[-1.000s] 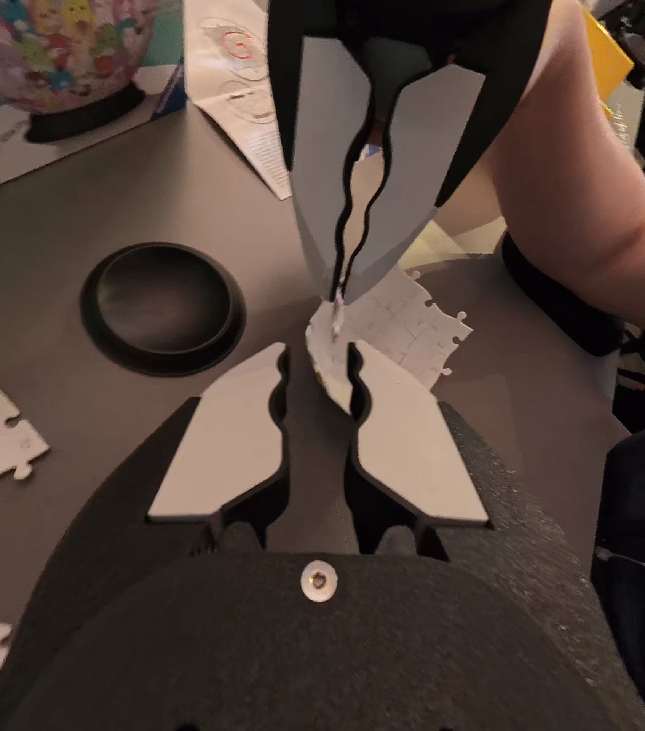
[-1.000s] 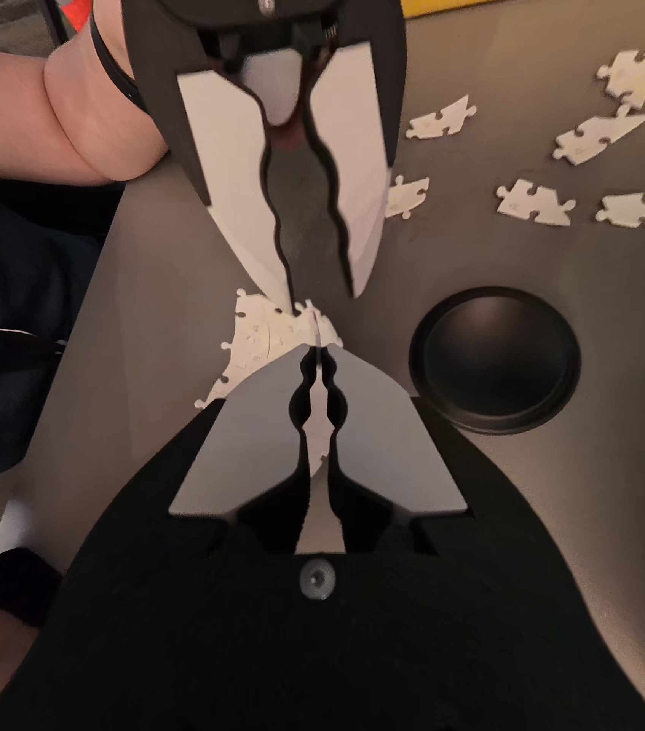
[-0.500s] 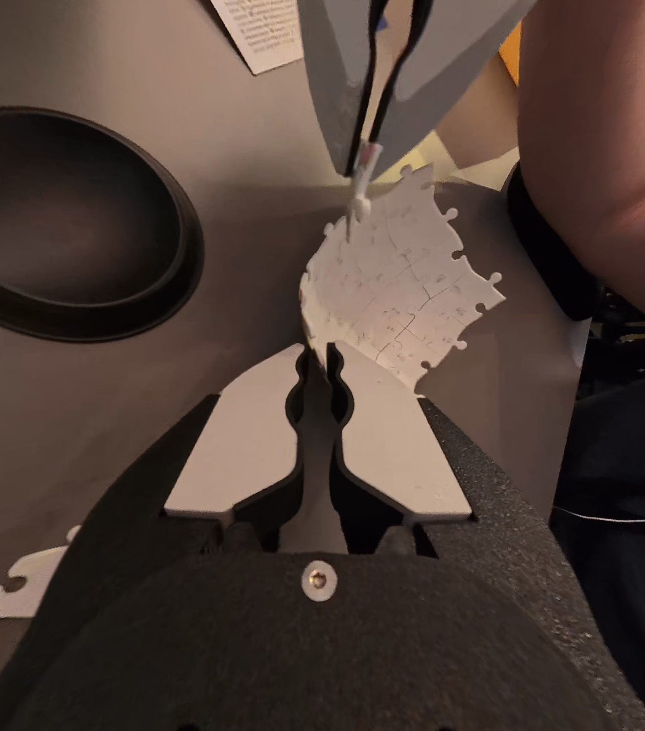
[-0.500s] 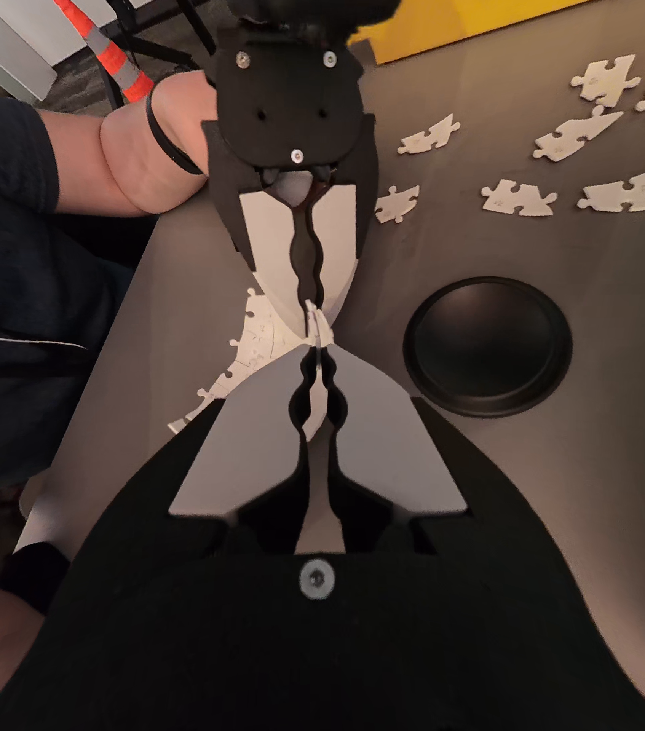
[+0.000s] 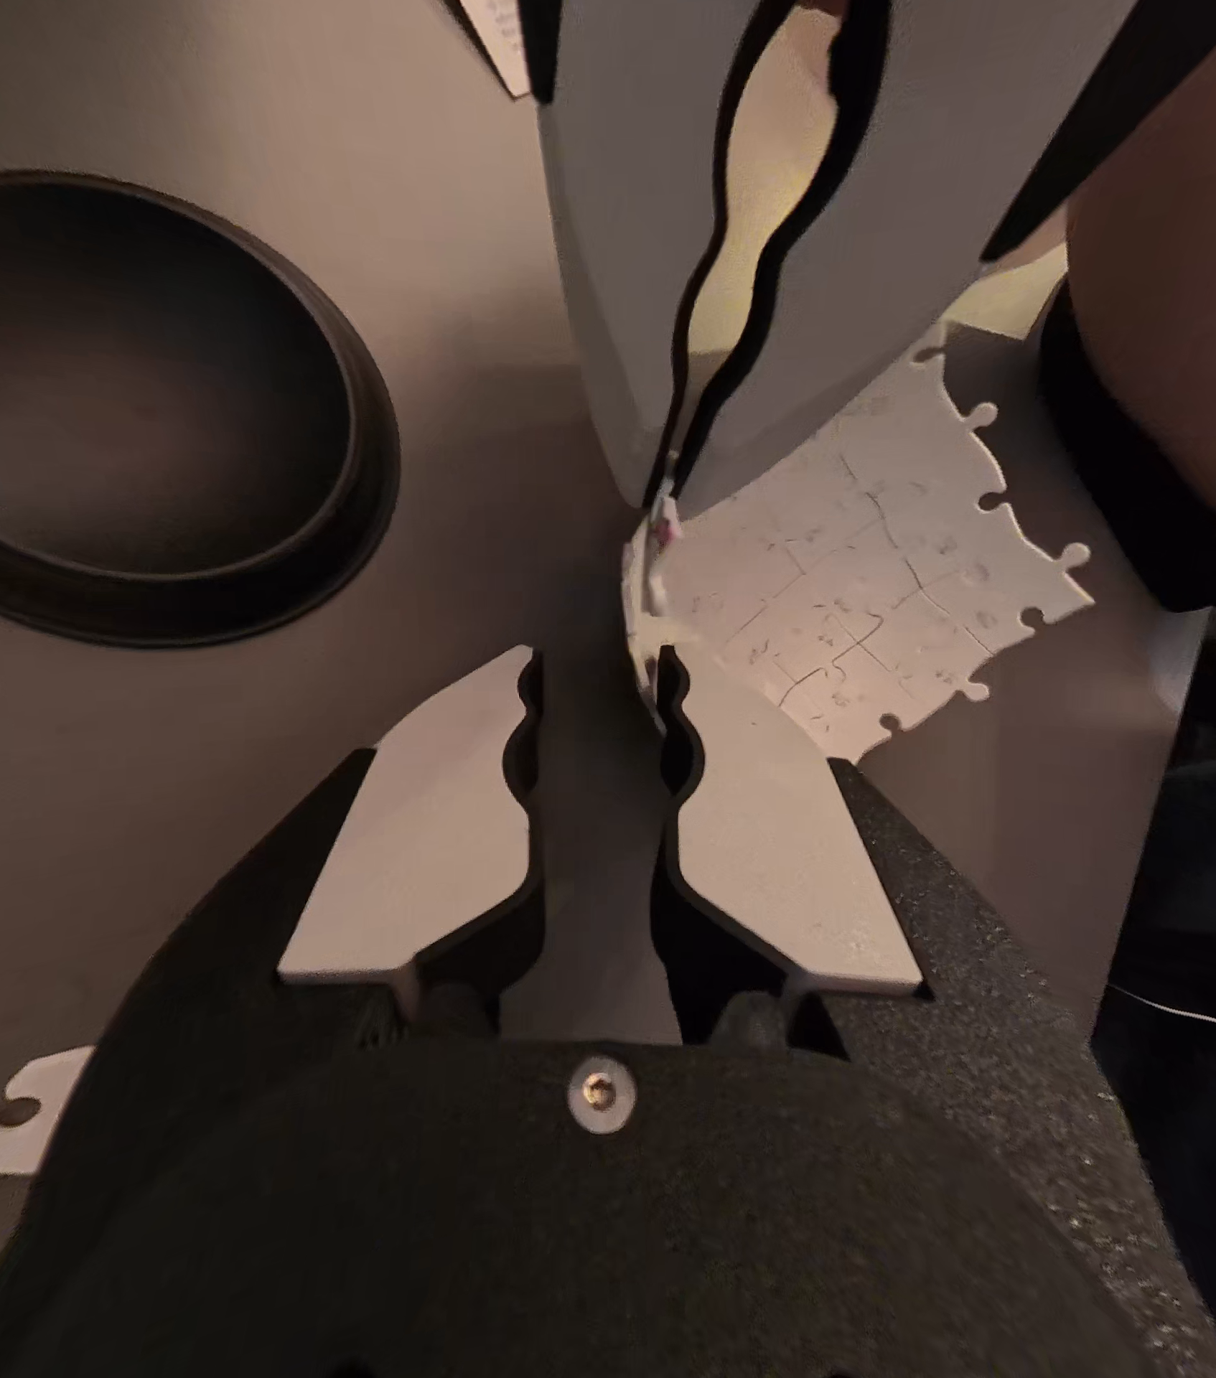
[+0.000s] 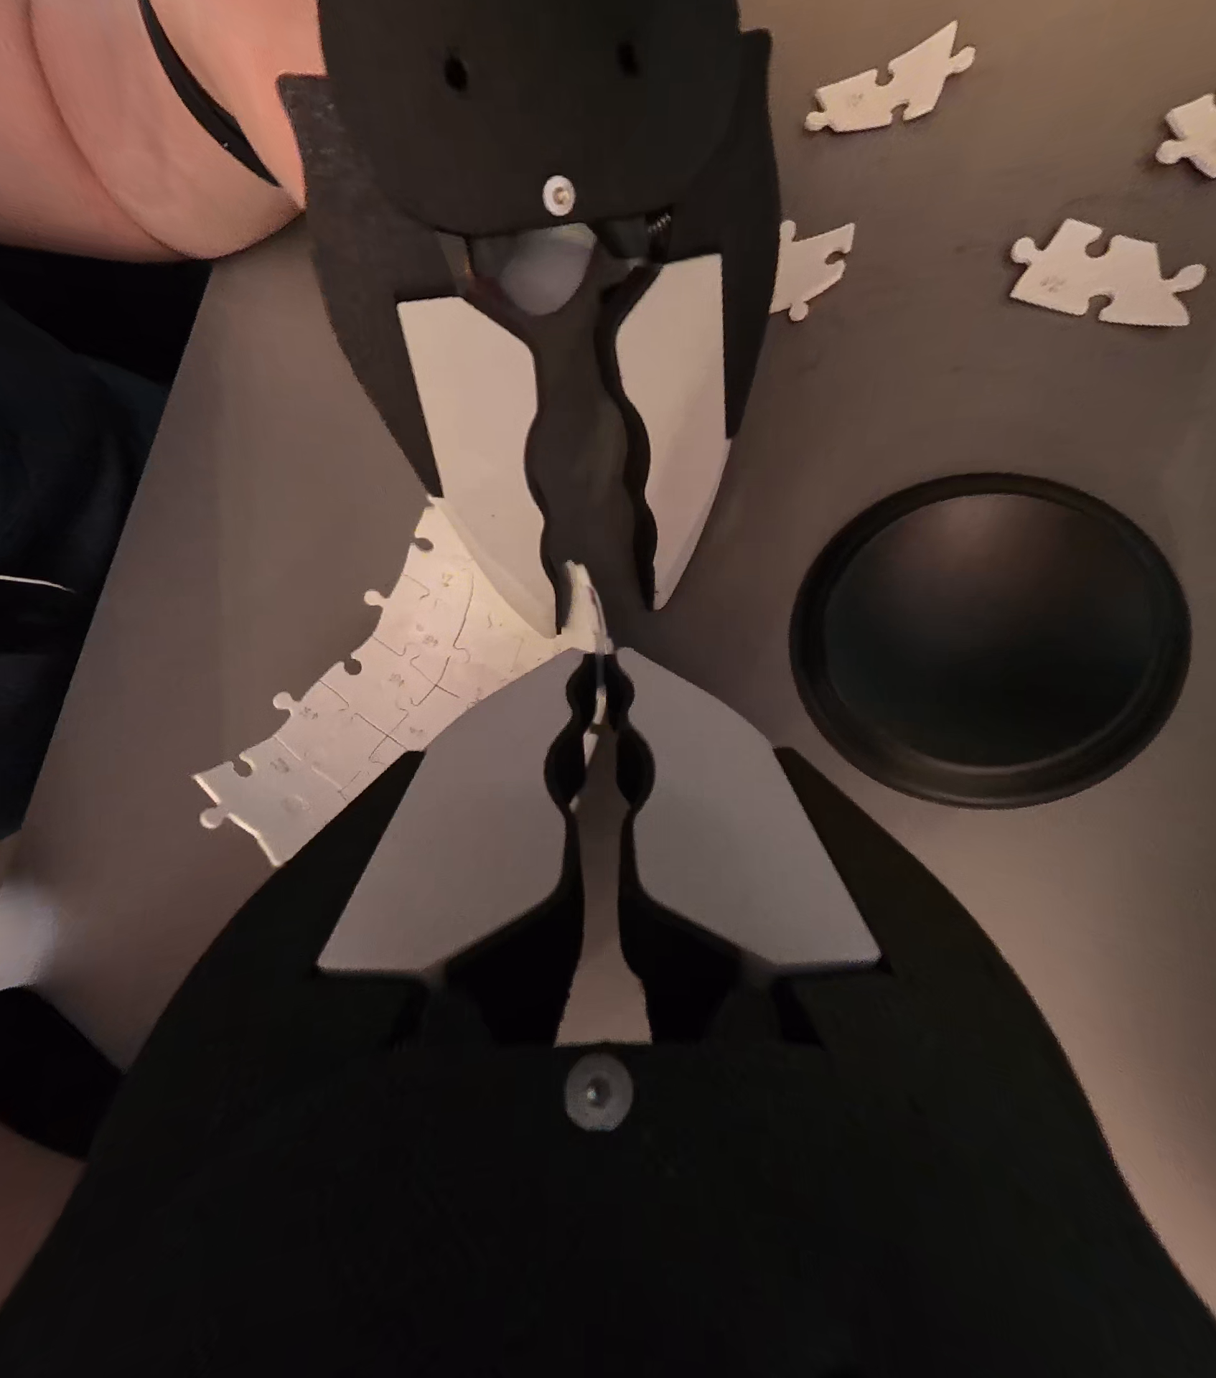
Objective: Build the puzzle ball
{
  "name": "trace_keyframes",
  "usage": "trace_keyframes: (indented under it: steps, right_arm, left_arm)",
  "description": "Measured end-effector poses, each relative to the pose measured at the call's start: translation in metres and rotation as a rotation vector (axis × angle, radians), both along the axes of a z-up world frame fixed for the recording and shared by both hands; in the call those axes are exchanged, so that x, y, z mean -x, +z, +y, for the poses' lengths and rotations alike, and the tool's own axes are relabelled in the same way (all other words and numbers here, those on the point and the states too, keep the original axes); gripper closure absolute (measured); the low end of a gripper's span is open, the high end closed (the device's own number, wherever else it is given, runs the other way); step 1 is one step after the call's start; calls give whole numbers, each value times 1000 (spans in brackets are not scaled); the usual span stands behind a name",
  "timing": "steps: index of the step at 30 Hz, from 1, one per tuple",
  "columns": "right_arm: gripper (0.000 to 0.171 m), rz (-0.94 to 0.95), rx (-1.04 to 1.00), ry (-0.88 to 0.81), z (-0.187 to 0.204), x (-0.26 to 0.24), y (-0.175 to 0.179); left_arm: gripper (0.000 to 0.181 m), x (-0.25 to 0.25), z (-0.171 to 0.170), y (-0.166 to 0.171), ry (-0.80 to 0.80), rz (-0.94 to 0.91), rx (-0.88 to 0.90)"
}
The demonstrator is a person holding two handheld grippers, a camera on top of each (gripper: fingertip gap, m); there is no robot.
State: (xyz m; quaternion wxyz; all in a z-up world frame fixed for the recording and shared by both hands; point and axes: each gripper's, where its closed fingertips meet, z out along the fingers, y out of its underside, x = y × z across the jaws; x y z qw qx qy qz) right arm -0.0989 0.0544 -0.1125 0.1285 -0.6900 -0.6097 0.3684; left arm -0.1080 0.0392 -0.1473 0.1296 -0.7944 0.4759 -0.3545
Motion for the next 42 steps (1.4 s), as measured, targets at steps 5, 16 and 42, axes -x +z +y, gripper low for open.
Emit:
trace_keyframes:
  steps: [5,16,42]
  right_arm:
    - [168,16,7,-37,7,0,-4]
    - [168,-49,25,-68,11,7,-22]
    - [167,-98,112,-124,13,7,-31]
  left_arm:
    - [151,4,7,-2,27,53,-81]
    - [130,24,28,-1,86,185,-257]
    - [122,-22,-53,45,-23,-96,-715]
